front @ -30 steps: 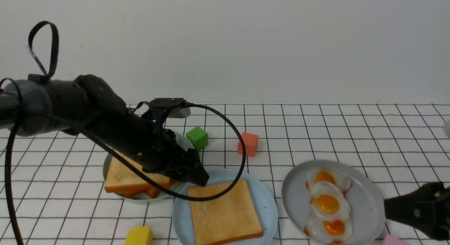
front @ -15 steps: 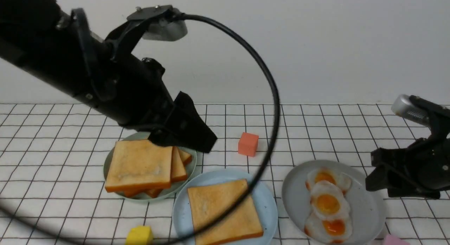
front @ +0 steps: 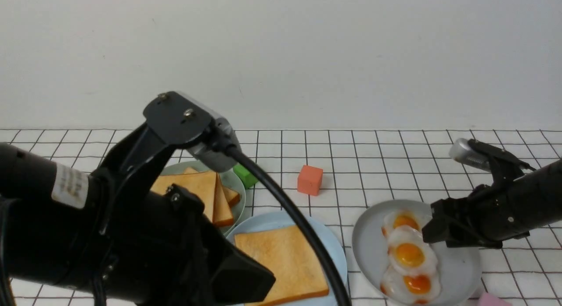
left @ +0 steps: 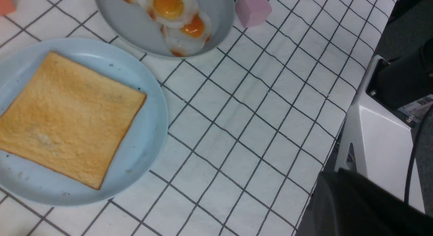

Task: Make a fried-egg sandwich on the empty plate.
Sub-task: Use the right arm to grab a fried egg

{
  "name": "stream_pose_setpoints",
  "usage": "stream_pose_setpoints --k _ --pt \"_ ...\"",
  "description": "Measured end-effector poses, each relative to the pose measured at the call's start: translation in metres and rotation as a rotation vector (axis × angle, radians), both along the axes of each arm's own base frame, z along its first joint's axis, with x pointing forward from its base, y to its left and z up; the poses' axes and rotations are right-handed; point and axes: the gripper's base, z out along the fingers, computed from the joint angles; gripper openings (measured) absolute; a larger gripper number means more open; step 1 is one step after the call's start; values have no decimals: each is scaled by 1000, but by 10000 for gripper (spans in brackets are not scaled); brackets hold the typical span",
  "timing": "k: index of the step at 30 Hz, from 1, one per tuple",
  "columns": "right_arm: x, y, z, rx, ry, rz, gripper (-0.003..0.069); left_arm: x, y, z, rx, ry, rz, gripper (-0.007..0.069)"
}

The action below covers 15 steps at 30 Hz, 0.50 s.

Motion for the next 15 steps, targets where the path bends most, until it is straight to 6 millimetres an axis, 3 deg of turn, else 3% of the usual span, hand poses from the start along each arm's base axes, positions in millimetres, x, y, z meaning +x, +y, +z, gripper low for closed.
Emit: stream_pose_setpoints --k 10,12,15 --pt "10 2 -32 41 71 -48 340 3 0 -1 -15 -14 26 -13" --pt "11 3 -36 59 83 -43 295 3 0 -1 -15 -14 26 -13" --pt "12 4 -40 72 94 -28 136 3 0 -1 -16 -11 29 -13"
